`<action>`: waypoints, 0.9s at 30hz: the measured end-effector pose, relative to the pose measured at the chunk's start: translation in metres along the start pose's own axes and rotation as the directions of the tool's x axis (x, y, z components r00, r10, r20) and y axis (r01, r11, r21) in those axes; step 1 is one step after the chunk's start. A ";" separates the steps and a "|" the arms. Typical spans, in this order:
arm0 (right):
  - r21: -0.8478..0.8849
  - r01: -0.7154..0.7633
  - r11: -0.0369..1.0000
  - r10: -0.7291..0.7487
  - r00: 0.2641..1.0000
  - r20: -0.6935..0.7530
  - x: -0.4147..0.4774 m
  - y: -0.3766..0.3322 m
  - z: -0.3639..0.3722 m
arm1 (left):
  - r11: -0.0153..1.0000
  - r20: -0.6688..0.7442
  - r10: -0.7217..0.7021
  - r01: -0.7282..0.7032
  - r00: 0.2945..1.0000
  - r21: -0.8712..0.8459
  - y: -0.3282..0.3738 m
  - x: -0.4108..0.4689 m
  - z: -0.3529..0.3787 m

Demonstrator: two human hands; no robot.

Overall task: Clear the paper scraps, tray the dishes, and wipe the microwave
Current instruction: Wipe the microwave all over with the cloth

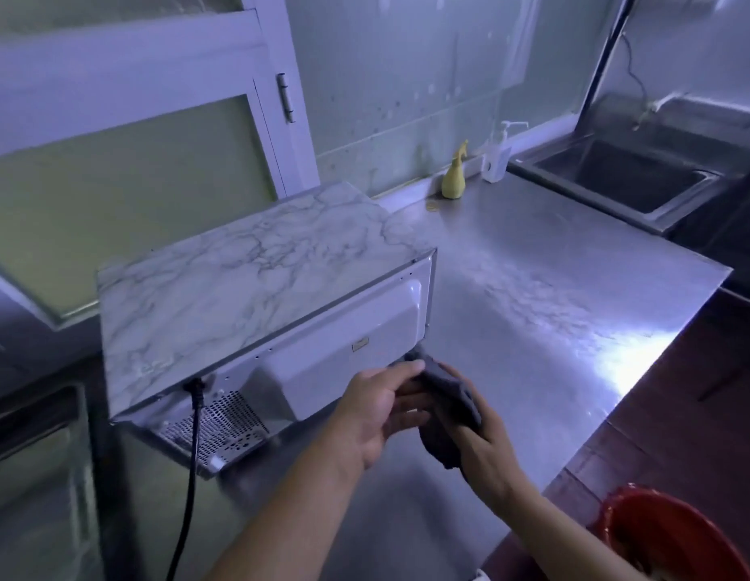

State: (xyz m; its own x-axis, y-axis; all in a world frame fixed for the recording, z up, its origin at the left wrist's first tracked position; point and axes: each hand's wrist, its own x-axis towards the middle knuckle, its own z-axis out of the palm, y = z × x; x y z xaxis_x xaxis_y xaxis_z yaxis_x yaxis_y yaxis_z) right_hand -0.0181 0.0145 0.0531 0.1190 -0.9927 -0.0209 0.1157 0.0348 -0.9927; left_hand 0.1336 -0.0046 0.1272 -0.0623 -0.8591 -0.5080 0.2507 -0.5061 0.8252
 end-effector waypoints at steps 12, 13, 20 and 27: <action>0.282 -0.136 0.950 0.246 0.883 -0.401 0.061 -0.027 -0.013 | 0.456 -0.100 0.655 -0.286 0.749 0.843 0.107 0.098 -0.070; 0.288 -0.129 0.949 0.243 0.882 -0.405 0.076 -0.030 -0.012 | 0.385 -0.083 0.656 -0.238 0.750 0.892 0.111 0.109 -0.076; 0.091 0.194 0.977 -0.141 0.901 -0.409 0.170 -0.032 0.018 | 0.022 -0.153 0.569 0.171 0.808 0.985 0.120 0.148 -0.094; -0.381 0.381 0.842 -0.496 0.826 -0.269 0.169 0.044 0.070 | -0.015 -0.119 0.651 0.170 0.749 0.985 0.113 0.148 -0.091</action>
State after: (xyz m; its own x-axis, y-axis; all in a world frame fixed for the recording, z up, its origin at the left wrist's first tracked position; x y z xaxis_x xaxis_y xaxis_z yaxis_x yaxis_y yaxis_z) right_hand 0.0757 -0.1440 0.0144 -0.2239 -0.8682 0.4429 -0.2332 -0.3935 -0.8893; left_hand 0.2411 -0.1822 0.1229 0.2318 -0.9644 0.1272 -0.9663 -0.2133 0.1442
